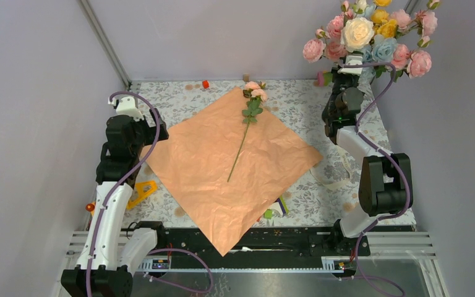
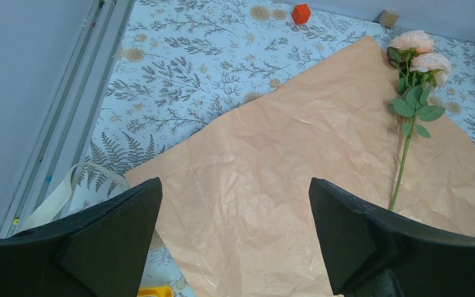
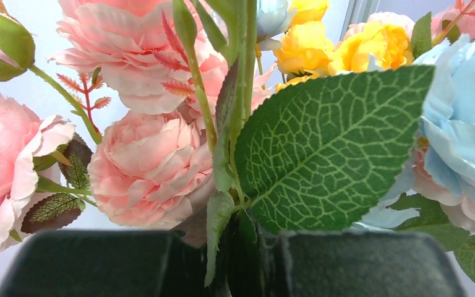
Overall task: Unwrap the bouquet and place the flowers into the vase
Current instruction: Insert the fake flower into the vase.
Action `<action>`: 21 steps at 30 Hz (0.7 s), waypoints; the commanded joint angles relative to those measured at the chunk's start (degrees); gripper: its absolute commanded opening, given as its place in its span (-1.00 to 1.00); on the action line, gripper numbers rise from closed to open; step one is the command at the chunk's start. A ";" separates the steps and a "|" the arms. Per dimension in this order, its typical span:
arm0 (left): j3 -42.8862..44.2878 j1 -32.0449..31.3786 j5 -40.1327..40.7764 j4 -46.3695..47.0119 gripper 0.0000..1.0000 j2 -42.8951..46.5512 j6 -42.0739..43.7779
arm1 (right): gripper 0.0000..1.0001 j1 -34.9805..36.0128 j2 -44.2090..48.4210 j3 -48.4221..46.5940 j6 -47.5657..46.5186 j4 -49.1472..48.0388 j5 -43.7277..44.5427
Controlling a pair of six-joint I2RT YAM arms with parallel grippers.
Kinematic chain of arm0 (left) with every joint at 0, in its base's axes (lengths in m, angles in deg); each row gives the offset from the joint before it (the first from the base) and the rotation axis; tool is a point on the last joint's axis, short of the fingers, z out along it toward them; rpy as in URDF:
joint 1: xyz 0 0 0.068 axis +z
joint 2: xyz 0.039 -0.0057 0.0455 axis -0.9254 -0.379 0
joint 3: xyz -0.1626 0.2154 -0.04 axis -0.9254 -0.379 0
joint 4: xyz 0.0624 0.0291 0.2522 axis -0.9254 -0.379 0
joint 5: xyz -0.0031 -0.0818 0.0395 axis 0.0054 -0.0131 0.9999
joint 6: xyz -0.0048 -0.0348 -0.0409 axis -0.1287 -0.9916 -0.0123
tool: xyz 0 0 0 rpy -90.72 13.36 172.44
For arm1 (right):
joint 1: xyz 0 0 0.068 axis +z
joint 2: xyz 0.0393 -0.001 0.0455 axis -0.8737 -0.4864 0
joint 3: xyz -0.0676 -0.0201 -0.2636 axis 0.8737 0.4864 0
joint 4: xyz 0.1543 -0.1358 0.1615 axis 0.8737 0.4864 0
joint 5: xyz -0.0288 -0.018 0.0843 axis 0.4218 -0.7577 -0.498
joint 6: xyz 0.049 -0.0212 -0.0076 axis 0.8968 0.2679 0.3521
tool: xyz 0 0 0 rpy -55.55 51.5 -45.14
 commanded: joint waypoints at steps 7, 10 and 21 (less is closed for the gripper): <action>0.30 0.34 -1.75 2.35 0.98 1.46 -0.43 | -1.00 -2.12 -2.25 3.43 2.51 8.14 4.62; 0.23 0.34 -1.72 2.24 0.98 1.87 -0.44 | -1.00 -2.31 -2.18 3.17 2.69 8.66 5.05; 0.03 0.34 -1.96 2.26 0.98 2.59 -0.62 | -0.69 -2.40 1.53 4.49 2.12 9.78 4.11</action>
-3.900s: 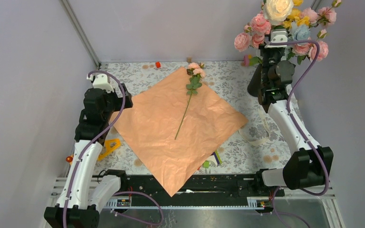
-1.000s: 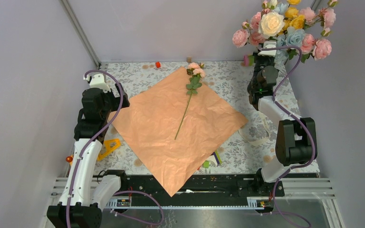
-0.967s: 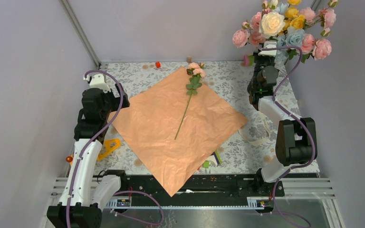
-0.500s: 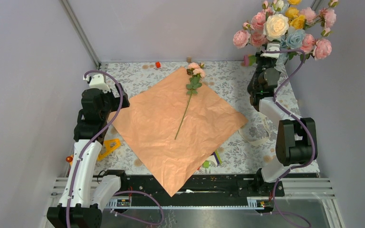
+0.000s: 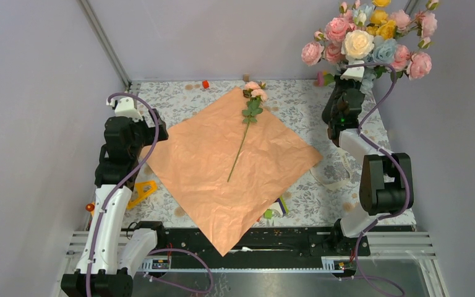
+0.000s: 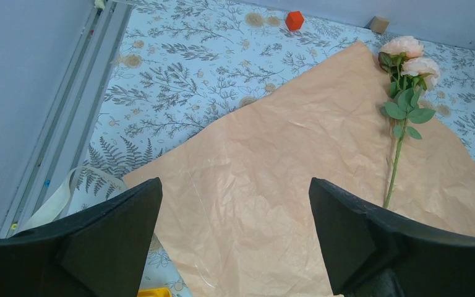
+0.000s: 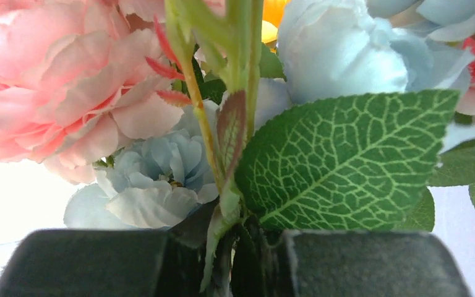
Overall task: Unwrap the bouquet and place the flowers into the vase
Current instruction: Insert the fake flower into the vase.
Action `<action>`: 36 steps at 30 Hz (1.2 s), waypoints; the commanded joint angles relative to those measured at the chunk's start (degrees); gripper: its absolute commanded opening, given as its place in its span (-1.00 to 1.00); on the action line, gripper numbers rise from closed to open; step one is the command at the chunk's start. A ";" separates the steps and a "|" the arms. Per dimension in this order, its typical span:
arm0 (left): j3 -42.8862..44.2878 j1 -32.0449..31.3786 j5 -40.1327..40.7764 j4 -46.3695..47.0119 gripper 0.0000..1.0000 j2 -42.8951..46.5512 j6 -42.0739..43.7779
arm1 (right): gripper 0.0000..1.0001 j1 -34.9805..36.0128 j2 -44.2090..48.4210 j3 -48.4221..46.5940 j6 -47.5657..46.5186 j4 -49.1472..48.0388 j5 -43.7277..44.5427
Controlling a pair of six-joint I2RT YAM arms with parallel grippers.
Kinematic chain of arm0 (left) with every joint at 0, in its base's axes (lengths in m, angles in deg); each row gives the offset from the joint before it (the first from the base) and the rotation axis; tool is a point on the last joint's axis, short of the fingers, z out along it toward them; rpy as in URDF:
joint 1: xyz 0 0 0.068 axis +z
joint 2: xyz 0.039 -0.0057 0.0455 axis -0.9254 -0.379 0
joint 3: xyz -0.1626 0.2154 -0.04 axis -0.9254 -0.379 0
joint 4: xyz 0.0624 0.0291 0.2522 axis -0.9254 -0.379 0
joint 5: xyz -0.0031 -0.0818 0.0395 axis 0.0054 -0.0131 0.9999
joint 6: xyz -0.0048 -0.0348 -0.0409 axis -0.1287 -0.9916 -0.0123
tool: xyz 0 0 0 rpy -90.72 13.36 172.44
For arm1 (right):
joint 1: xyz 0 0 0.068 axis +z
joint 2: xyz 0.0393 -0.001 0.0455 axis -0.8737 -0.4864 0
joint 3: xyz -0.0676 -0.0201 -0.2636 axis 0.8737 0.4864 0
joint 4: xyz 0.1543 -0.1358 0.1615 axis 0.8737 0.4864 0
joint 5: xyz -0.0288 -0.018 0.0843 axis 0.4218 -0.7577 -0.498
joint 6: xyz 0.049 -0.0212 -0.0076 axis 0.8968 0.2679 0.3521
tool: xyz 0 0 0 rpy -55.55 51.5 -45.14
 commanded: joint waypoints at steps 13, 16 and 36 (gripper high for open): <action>-0.14 0.34 -2.01 2.28 0.98 1.58 -0.57 | -0.26 -0.16 5.54 2.96 -0.22 6.15 0.10; -0.14 0.34 -2.17 2.28 0.98 1.56 -0.64 | -0.18 -0.15 6.54 3.50 -0.27 6.32 -0.44; -0.10 0.34 -3.23 2.37 0.98 1.72 -1.24 | 0.61 0.47 22.10 10.07 1.45 15.25 -2.55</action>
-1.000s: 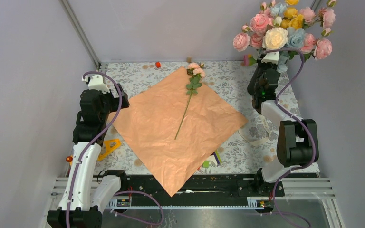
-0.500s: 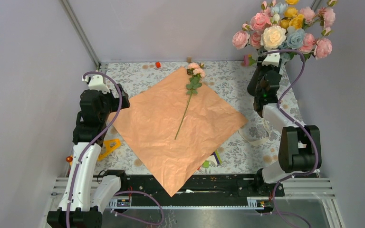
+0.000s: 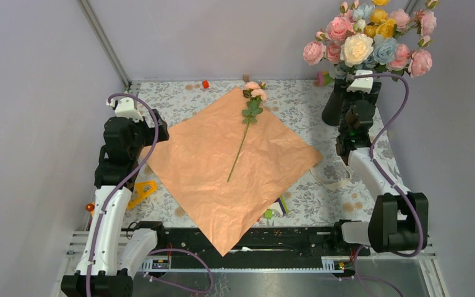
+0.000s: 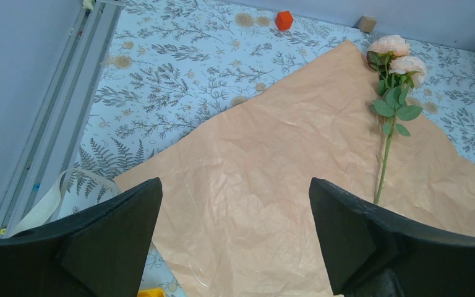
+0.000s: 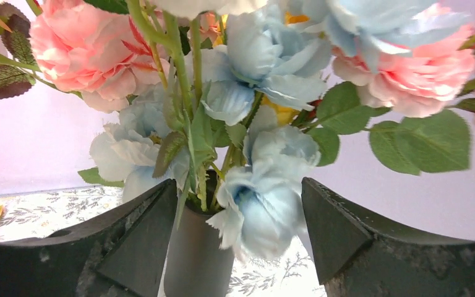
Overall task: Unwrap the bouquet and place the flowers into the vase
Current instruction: Insert the fake flower into the vase, then pick up the fake flower from the wrapping paper.
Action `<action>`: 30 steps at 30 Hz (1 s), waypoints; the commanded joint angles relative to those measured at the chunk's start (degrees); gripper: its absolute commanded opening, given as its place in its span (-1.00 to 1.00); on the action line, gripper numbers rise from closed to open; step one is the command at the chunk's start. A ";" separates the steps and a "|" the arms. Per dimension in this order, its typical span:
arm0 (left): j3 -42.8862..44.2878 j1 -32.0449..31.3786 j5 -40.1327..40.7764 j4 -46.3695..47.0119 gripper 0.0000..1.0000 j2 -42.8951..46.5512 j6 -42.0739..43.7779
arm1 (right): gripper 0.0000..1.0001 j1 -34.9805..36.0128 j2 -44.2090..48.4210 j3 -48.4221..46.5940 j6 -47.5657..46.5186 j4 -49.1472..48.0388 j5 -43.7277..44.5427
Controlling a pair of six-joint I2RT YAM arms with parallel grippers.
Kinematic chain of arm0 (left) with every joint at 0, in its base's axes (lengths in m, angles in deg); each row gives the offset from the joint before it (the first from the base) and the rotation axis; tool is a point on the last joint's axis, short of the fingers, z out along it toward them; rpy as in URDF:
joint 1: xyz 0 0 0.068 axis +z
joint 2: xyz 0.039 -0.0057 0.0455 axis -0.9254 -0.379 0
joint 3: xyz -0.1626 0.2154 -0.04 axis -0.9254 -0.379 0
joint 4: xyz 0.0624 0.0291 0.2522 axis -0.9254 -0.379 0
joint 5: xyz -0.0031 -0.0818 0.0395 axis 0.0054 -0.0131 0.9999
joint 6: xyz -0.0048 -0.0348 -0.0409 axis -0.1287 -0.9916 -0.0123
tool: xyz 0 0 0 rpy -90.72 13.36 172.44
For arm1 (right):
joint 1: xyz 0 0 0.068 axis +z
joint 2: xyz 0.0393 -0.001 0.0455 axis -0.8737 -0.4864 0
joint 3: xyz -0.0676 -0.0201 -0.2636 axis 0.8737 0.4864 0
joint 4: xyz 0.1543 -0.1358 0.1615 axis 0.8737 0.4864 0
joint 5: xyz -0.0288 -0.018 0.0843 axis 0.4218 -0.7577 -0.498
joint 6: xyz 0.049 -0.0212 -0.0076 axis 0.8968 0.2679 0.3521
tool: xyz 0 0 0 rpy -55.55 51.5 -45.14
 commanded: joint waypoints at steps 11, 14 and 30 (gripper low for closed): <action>2.23 0.32 -5.20 -0.11 0.97 -0.02 -3.84 | 0.75 0.41 22.06 1.84 12.98 26.00 -4.76; 2.09 -0.07 -8.28 -0.99 0.97 -1.00 -6.94 | 0.75 0.38 25.64 1.85 18.61 33.03 -8.87; -2.84 -24.90 -5.53 8.30 0.95 -17.12 -18.82 | 0.61 4.55 30.02 11.11 45.77 49.03 -28.87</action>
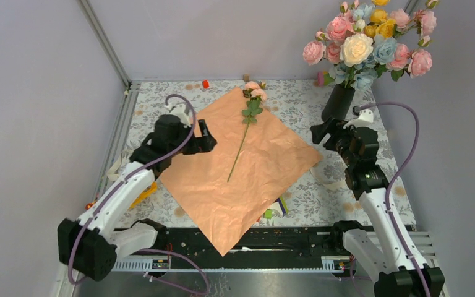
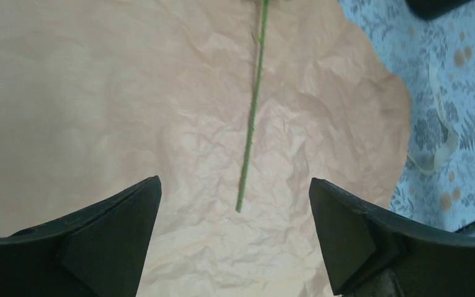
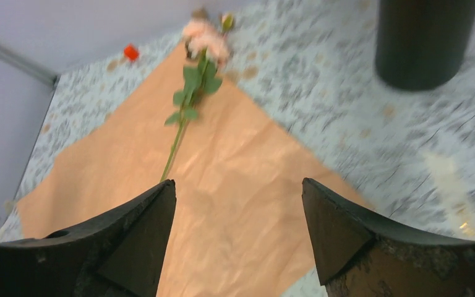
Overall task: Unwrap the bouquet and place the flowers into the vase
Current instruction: Pick up the fake flower from the wrapping paper.
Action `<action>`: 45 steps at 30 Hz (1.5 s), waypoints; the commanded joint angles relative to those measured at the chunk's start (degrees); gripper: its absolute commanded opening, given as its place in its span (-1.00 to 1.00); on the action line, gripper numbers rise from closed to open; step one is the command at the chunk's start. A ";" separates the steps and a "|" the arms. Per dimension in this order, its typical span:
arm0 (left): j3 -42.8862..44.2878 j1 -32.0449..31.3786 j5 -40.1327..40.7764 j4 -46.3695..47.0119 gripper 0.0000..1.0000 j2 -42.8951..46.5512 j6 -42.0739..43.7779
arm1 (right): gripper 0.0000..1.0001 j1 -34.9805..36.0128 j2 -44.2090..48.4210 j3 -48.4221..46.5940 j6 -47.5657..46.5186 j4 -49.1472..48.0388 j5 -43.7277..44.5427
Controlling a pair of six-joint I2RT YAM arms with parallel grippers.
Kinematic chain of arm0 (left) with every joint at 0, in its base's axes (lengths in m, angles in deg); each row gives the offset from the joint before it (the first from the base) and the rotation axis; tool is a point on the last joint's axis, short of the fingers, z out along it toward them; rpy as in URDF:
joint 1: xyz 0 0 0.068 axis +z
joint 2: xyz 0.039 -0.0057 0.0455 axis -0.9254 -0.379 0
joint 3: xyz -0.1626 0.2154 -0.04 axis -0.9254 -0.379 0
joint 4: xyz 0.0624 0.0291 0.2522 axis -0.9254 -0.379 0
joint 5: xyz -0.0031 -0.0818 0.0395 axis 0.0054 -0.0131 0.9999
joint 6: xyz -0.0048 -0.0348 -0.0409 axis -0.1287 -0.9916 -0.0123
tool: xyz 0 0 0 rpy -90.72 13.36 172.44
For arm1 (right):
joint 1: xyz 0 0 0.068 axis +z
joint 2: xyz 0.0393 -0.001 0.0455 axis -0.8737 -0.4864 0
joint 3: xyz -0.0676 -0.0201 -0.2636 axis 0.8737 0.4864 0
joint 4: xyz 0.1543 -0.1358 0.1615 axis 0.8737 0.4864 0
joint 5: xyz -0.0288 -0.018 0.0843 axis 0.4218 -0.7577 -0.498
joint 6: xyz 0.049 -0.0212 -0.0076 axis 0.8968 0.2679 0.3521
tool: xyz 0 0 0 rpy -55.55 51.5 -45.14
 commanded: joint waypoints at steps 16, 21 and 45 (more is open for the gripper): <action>20.88 -17.13 11.97 6.91 0.65 -39.07 2.07 | 0.48 15.56 -0.38 11.24 8.60 -1.90 4.10; 26.55 -19.07 14.18 2.94 0.22 -46.39 3.80 | 0.48 15.59 0.93 11.69 6.50 -0.87 6.58; 27.90 -19.52 18.83 -0.90 -0.39 -53.82 1.71 | 0.48 15.64 1.09 12.90 7.21 -1.33 5.57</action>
